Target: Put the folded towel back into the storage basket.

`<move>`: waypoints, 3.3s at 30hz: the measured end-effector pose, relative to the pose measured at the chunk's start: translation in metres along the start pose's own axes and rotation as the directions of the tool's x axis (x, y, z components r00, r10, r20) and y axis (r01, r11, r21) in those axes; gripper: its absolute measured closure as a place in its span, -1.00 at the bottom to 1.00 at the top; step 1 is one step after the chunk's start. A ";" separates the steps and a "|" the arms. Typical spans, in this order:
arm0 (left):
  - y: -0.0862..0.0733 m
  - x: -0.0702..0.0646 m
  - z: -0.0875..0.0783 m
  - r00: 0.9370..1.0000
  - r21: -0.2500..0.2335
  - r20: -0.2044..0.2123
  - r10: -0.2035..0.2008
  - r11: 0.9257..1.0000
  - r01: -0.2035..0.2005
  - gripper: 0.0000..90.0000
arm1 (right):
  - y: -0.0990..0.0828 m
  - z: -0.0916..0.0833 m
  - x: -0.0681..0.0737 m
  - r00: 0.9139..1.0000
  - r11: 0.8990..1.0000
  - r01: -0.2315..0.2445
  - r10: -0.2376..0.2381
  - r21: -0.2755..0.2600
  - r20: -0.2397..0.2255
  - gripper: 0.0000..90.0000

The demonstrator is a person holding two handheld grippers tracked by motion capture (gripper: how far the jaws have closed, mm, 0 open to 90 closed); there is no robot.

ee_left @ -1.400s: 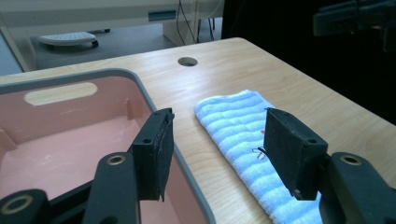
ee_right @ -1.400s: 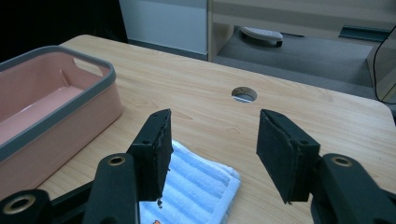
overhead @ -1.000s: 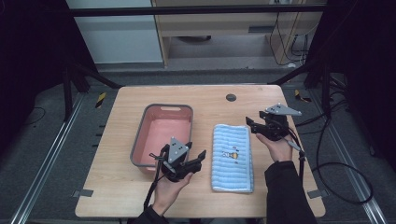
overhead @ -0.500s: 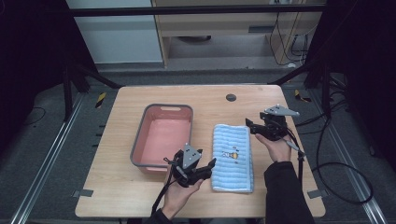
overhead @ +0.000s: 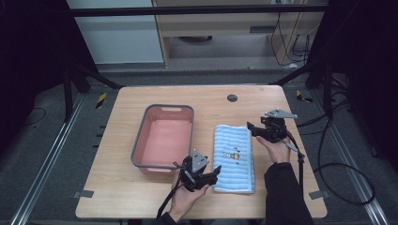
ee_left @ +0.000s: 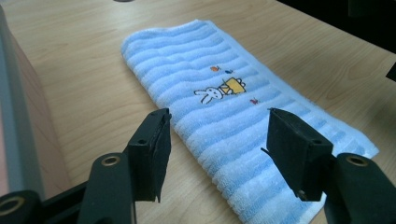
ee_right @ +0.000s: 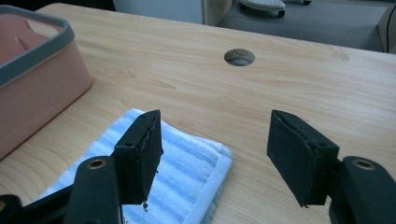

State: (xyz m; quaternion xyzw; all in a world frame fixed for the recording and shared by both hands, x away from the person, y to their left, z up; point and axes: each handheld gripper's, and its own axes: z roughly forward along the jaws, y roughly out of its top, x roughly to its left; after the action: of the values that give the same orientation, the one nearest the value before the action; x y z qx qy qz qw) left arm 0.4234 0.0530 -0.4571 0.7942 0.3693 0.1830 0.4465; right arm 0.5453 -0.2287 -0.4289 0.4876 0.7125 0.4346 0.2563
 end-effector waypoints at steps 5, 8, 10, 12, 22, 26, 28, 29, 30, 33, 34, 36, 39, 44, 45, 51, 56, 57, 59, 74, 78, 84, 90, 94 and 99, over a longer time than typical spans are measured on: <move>-0.004 -0.002 0.006 1.000 0.020 -0.003 0.007 1.000 -0.007 -0.10 | -0.006 0.006 -0.002 1.000 1.000 -0.008 0.008 0.012 -0.004 -0.19; -0.009 -0.003 0.011 1.000 0.043 -0.001 0.010 0.999 -0.009 -0.09 | -0.009 0.010 -0.003 1.000 1.000 -0.012 0.013 0.023 -0.006 -0.18; -0.010 -0.003 0.012 1.000 0.048 0.000 0.007 0.999 -0.007 -0.08 | -0.011 0.012 -0.003 1.000 1.000 -0.012 0.012 0.026 -0.007 -0.18; -0.014 -0.004 0.017 1.000 0.064 0.002 0.005 0.998 -0.005 -0.07 | -0.014 0.017 -0.003 1.000 0.999 -0.010 0.010 0.038 -0.010 -0.16; -0.025 -0.006 0.032 1.000 0.108 0.008 -0.001 0.994 0.000 0.03 | -0.022 0.030 0.000 1.000 0.997 0.016 -0.015 0.082 -0.017 -0.06; -0.027 -0.004 0.034 1.000 0.117 0.015 -0.019 0.993 0.017 0.09 | -0.026 0.035 0.001 1.000 0.994 0.009 -0.007 0.105 -0.015 0.00; -0.027 -0.005 0.035 1.000 0.119 0.016 -0.019 0.993 0.016 0.13 | -0.032 0.041 0.001 1.000 0.991 0.007 -0.005 0.130 -0.017 0.01; -0.027 -0.005 0.035 1.000 0.119 0.016 -0.019 0.993 0.016 0.14 | -0.032 0.041 0.001 1.000 0.991 0.007 -0.005 0.130 -0.017 0.01; -0.028 -0.005 0.036 1.000 0.120 0.016 -0.016 0.993 0.014 0.14 | -0.033 0.043 0.002 1.000 0.990 0.012 -0.010 0.138 -0.016 0.02; -0.030 -0.006 0.037 1.000 0.126 0.014 -0.016 0.992 0.014 0.20 | -0.037 0.047 0.003 1.000 0.988 0.004 -0.001 0.155 -0.021 0.03; -0.030 -0.006 0.037 1.000 0.126 0.014 -0.016 0.992 0.014 0.21 | -0.038 0.048 0.002 1.000 0.987 0.002 0.002 0.159 -0.022 0.04; -0.030 -0.006 0.038 1.000 0.127 0.015 -0.019 0.992 0.017 0.23 | -0.040 0.049 0.002 1.000 0.986 -0.001 0.005 0.168 -0.022 0.08; -0.031 -0.006 0.038 0.999 0.130 0.018 -0.028 0.991 0.025 0.26 | -0.043 0.051 0.002 1.000 0.983 0.008 -0.004 0.186 -0.022 0.11; -0.032 -0.006 0.039 0.999 0.134 0.024 -0.047 0.990 0.044 0.32 | -0.046 0.054 0.002 1.000 0.978 0.004 0.002 0.210 -0.029 0.20; -0.032 -0.005 0.039 0.998 0.132 0.030 -0.058 0.990 0.054 0.34 | -0.047 0.054 0.002 0.999 0.978 0.007 0.000 0.210 -0.032 0.23; -0.032 -0.006 0.040 0.997 0.133 0.034 -0.067 0.989 0.062 0.44 | -0.050 0.057 0.003 0.999 0.974 0.015 -0.007 0.225 -0.035 0.32; -0.032 -0.008 0.040 0.998 0.135 0.031 -0.058 0.989 0.053 0.51 | -0.051 0.057 0.003 0.999 0.972 0.000 0.011 0.233 -0.046 0.42; -0.032 -0.008 0.040 0.997 0.134 0.035 -0.068 0.989 0.063 0.53 | -0.051 0.057 0.003 0.999 0.972 -0.004 0.015 0.235 -0.046 0.46; -0.032 -0.008 0.040 0.997 0.134 0.036 -0.071 0.989 0.065 0.55 | -0.051 0.057 0.004 0.999 0.972 -0.005 0.018 0.235 -0.052 0.54; -0.031 -0.007 0.038 0.996 0.117 0.036 -0.084 0.990 0.080 0.84 | -0.048 0.053 0.006 0.996 0.973 -0.018 0.037 0.232 -0.080 0.82; -0.030 -0.007 0.036 0.996 0.100 0.035 -0.081 0.992 0.077 0.85 | -0.044 0.048 0.007 0.996 0.976 -0.005 0.024 0.216 -0.083 0.83; -0.025 -0.007 0.028 0.995 0.082 0.050 -0.084 0.993 0.079 0.86 | -0.036 0.035 0.009 0.995 0.984 0.001 0.016 0.177 -0.094 0.83; -0.015 -0.007 0.016 0.995 0.054 0.063 -0.073 0.996 0.069 0.86 | -0.025 0.021 0.012 0.996 0.991 0.014 -0.001 0.135 -0.094 0.83; -0.006 -0.007 0.006 0.995 0.030 0.070 -0.070 0.997 0.068 0.86 | -0.017 0.014 0.016 0.995 0.994 0.026 -0.016 0.109 -0.094 0.83; -0.001 -0.005 -0.002 0.996 0.018 0.066 -0.062 0.998 0.061 0.86 | -0.008 0.004 0.019 0.995 0.997 0.027 -0.020 0.077 -0.095 0.83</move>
State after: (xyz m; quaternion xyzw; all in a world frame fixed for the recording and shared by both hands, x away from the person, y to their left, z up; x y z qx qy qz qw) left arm 0.4187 0.0504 -0.4568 0.7916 0.3797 0.1399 0.4578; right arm 0.5369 -0.2111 -0.4371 0.4677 0.7460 0.4260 0.2082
